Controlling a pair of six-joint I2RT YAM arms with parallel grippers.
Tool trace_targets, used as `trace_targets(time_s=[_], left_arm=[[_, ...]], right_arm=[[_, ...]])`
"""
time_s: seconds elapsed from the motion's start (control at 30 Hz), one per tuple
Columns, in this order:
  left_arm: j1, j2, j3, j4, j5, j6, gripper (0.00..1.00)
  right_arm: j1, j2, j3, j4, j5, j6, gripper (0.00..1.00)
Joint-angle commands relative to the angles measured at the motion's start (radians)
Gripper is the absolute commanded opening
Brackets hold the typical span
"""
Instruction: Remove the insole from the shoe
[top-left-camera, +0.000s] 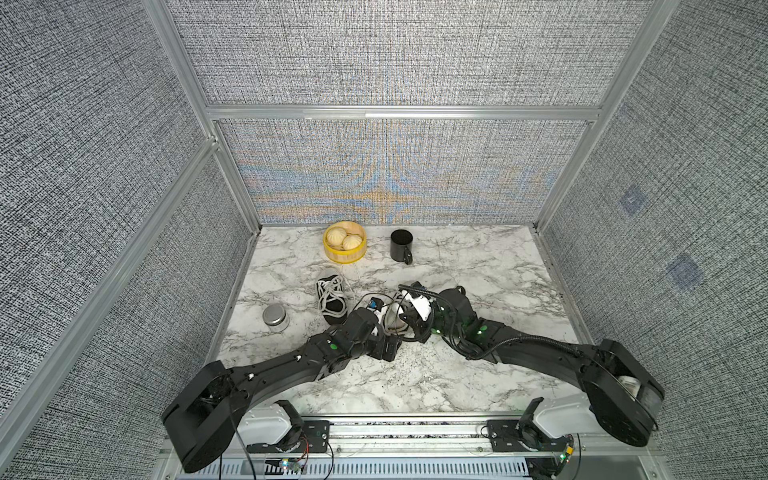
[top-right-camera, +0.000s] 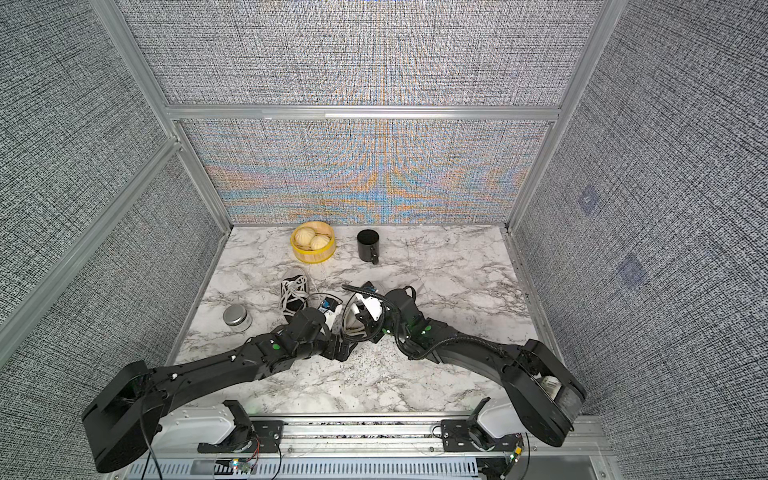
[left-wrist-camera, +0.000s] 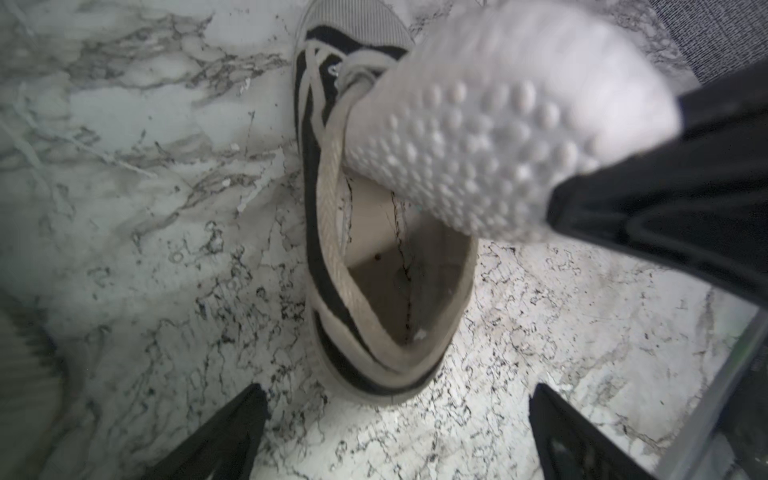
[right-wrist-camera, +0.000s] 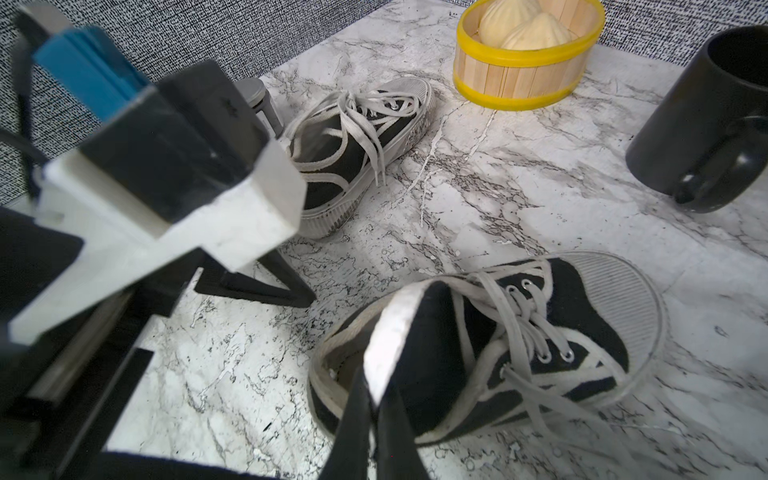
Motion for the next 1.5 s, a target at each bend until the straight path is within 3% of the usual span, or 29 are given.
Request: trace_targets(time_s=[0.0,0.43,0.57,0.83,1.0,1.3,1.33,1.47], left_arm=[[-0.002,0.062,0.015,0.049,-0.005,0.108,0.95],[-0.003,0.251,0.035,0.177,-0.007,0.056,0.64],[-0.002,0.265,0.039,0.141,-0.077,0.006,0.58],[0.001,0.325,0.086,0.123,-0.089,-0.021,0.54],[0.022,0.376,0.146,0.092,-0.074,-0.045,0.52],[0.028,0.583,0.419,0.036,0.040,-0.093,0.47],[0.025,0.611,0.455,0.021,0.052,-0.093,0.49],[0.021,0.634,0.531,-0.021,0.040,-0.100,0.73]], right_arm=[[-0.008,-0.004,0.002,0.046,-0.022,0.028,0.00],[-0.041,-0.058,0.040,-0.019,-0.142,0.024,0.00],[-0.070,-0.125,0.042,-0.034,-0.217,0.049,0.00],[-0.099,-0.231,0.127,-0.129,-0.329,0.081,0.00],[-0.152,-0.383,0.136,-0.198,-0.250,0.091,0.00],[-0.221,-0.583,0.193,-0.482,0.141,-0.115,0.00],[-0.220,-0.590,0.198,-0.496,0.165,-0.126,0.00],[-0.221,-0.602,0.214,-0.556,0.231,-0.172,0.00]])
